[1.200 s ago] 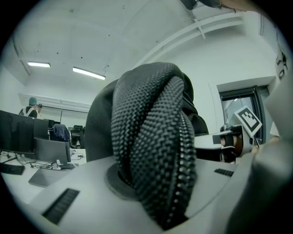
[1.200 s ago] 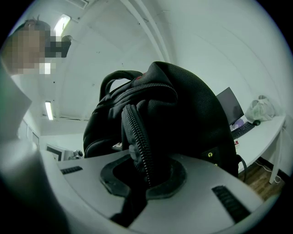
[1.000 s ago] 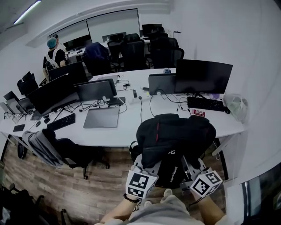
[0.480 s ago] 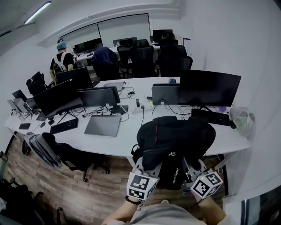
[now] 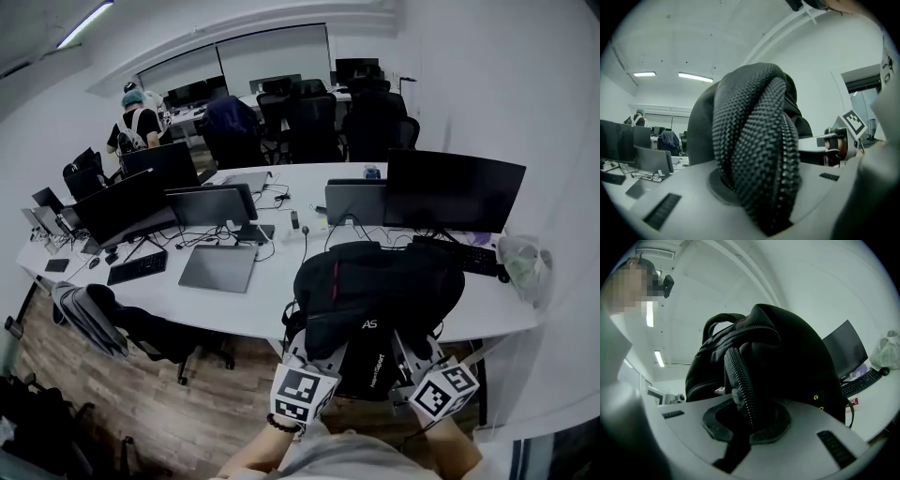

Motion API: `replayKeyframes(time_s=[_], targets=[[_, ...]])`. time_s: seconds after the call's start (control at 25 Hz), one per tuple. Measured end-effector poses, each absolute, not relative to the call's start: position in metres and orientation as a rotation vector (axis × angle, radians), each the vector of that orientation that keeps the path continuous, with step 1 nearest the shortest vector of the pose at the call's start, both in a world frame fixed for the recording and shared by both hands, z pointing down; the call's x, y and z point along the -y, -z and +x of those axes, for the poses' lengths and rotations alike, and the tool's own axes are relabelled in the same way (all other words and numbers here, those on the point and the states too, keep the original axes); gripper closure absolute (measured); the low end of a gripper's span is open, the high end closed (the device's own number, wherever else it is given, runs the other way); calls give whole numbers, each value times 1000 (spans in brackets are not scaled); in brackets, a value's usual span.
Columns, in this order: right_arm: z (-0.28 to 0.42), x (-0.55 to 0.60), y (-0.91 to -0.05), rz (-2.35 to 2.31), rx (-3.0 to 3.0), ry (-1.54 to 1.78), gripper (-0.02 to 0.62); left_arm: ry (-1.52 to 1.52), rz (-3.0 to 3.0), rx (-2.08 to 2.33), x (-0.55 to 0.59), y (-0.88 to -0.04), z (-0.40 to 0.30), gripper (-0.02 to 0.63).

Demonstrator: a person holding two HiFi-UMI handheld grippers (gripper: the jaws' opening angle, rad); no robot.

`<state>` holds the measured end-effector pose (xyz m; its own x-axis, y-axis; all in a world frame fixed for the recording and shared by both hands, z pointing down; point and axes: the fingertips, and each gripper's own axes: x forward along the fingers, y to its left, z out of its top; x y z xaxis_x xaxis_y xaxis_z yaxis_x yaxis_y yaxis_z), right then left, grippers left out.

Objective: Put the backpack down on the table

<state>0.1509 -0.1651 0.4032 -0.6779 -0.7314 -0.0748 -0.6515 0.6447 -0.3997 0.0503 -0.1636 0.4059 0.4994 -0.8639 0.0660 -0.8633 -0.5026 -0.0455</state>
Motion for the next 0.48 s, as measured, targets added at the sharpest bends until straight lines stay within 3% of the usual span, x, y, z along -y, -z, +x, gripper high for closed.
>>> replayKeyframes(time_s=[0.48], targets=[[120,239,-416,-1209,-2620,534,560,127,-2762,-1517,243,-420,20,534]])
